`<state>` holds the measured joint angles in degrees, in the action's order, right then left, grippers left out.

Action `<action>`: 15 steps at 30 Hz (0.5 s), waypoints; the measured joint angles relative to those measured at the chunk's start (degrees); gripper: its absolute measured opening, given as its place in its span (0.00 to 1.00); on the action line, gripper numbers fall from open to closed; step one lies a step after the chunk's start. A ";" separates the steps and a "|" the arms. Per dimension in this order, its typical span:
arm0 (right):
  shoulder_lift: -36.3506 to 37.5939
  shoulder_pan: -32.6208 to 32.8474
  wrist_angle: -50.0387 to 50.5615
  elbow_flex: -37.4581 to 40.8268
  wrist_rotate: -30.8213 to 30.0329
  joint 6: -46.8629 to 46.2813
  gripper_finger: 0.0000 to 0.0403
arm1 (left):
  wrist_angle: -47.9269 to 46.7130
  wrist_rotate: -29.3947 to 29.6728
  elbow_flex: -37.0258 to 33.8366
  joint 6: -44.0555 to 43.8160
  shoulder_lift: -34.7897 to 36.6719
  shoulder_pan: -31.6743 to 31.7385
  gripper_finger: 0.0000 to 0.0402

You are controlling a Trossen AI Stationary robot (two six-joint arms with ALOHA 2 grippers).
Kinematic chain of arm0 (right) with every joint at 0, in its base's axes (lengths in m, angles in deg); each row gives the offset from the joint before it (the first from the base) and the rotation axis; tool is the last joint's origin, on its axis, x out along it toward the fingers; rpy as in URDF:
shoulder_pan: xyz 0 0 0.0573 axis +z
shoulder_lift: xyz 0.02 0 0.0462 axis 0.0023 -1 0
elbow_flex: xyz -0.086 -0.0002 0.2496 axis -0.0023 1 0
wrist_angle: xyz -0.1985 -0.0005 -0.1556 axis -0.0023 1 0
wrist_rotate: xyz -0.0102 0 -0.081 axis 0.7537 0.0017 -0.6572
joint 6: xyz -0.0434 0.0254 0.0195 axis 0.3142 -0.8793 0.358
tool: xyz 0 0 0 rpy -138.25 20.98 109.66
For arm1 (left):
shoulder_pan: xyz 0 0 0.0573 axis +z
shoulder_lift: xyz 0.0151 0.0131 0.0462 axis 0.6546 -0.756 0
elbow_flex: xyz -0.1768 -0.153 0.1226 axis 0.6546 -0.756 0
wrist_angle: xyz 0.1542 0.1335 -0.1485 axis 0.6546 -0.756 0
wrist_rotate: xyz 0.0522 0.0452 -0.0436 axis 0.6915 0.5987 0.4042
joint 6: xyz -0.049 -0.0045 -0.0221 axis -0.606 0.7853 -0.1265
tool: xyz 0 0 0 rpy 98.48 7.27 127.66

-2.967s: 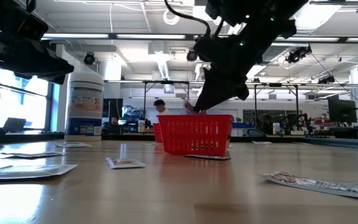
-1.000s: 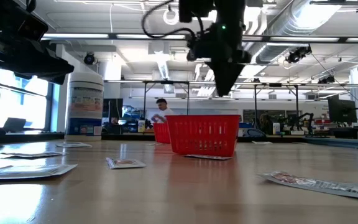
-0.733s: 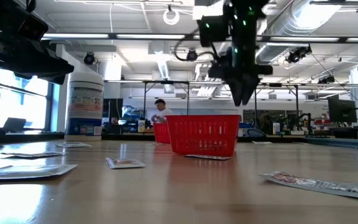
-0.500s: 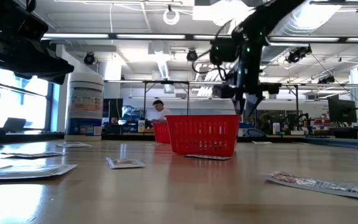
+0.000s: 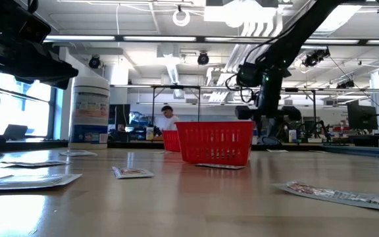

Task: Pick & Place First Aid Supplies
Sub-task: Put the white towelette pack into the bottom red bin

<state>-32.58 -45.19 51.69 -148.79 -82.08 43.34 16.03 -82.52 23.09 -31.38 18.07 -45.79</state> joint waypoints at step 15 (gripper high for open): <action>-6.19 -2.34 -3.46 0.17 -3.47 -5.44 0.38 | 0.00 0.00 0.00 0.00 0.00 0.00 0.05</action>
<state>-38.76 -47.53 48.23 -148.62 -85.55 37.89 16.03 -82.52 23.09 -31.38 18.07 -45.79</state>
